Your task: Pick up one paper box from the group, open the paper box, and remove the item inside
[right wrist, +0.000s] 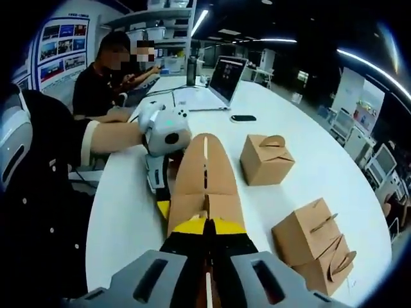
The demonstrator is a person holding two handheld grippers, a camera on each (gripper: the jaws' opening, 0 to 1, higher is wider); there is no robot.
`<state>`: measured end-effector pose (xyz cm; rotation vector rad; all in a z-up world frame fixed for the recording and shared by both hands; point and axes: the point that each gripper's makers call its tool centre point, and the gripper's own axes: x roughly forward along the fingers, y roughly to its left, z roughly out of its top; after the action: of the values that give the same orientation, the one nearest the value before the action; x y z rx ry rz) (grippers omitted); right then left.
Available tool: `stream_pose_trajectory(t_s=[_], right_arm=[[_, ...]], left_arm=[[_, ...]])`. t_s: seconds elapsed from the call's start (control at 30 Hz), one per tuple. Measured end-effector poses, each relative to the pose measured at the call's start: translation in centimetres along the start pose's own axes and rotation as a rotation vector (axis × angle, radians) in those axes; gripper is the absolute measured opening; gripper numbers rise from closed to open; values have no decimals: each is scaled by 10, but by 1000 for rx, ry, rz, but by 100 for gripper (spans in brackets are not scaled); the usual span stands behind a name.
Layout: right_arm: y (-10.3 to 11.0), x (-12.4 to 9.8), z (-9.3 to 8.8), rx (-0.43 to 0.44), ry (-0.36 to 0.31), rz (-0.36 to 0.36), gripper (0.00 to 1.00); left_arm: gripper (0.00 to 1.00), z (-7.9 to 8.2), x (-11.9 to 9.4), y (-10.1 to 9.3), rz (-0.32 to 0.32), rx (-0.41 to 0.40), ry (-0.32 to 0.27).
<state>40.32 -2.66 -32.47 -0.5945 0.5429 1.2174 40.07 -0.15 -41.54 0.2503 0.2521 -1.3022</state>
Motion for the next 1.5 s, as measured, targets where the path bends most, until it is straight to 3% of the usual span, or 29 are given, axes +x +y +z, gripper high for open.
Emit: stream_pose_trajectory(t_s=[0.33, 0.5, 0.7, 0.8, 0.93, 1.03, 1.2, 1.33, 1.5], right_arm=[[4, 0, 5, -48, 9, 24, 3], [13, 0, 6, -102, -2, 81, 3], [15, -1, 0, -144, 2, 155, 3], [13, 1, -3, -147, -5, 165, 3], [13, 0, -2, -119, -27, 168, 9], [14, 1, -3, -117, -33, 176, 17], [20, 6, -8, -114, -19, 202, 21], [20, 7, -5, -107, -28, 202, 21], [18, 9, -7, -121, -4, 181, 9]], left_arm=[[60, -4, -6, -1, -13, 5, 8], [82, -2, -23, -7, -74, 19, -4], [90, 18, -22, 8, -68, 51, -49], [93, 25, -12, 3, -122, 69, -71], [93, 19, 4, -5, -149, 112, -32], [91, 18, 11, -5, -169, 97, -39], [84, 15, 15, -13, -213, 91, -32], [76, 14, 15, -16, -221, 86, -28], [76, 13, 13, -20, -210, 79, -24]])
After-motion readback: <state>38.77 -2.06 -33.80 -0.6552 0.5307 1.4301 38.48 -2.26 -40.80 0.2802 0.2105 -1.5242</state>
